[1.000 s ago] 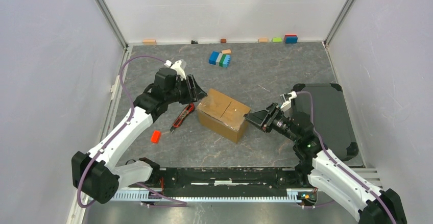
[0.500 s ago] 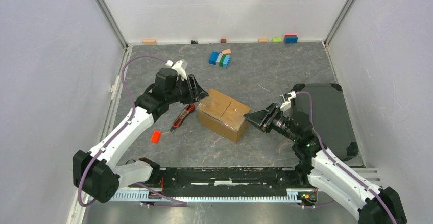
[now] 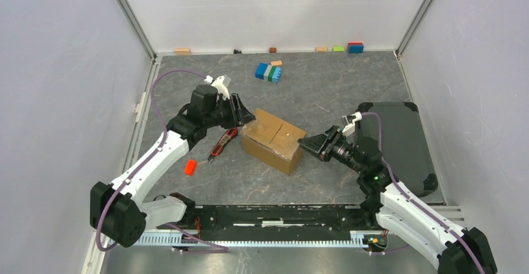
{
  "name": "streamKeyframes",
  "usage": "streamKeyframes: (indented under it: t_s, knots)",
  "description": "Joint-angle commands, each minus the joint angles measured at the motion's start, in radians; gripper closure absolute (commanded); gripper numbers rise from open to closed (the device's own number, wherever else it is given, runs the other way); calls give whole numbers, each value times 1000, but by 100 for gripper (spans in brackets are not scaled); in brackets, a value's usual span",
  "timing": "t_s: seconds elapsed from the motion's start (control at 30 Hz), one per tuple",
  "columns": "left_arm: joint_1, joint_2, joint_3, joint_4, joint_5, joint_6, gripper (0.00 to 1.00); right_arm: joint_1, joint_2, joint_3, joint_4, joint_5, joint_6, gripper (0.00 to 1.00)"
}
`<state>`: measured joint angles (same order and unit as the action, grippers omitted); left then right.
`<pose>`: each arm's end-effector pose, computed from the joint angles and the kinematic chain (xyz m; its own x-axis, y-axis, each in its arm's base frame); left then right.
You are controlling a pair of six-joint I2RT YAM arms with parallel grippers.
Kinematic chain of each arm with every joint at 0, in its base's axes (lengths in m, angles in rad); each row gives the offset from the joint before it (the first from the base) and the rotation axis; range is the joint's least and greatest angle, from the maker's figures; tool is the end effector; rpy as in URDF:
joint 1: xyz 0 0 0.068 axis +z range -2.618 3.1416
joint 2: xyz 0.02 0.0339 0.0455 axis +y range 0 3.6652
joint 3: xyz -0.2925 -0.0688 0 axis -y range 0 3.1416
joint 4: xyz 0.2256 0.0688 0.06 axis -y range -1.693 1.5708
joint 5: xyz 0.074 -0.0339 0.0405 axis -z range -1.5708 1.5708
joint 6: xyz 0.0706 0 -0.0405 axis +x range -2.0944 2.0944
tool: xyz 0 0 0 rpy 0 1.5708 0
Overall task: Unpack the express box
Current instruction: Open the express box at the center of the board.
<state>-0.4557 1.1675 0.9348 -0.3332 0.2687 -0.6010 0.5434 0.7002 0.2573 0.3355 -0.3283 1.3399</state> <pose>0.2239 -0.1306 0.3127 -0.7508 -0.2392 -0.6157 0.2437 0.7661 -0.5947 0.1302 0.1053 0.2444 -0.7646 0.6147 -0.1939 -0.0855 0.2014 0.9758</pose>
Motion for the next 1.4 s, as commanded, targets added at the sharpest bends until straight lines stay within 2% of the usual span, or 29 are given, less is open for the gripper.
streamKeyframes:
  t_s: [0.0,0.93,1.37]
  knots:
    - [3,4,-11,49,18,-1,46,7,-2,-10,38,20,9,52]
    - [3,30,-63,126,76,-49,48,21,46,-9,107,17,34,52]
    - [2,29,-83,150,87,-72,49,35,38,1,18,40,6,52]
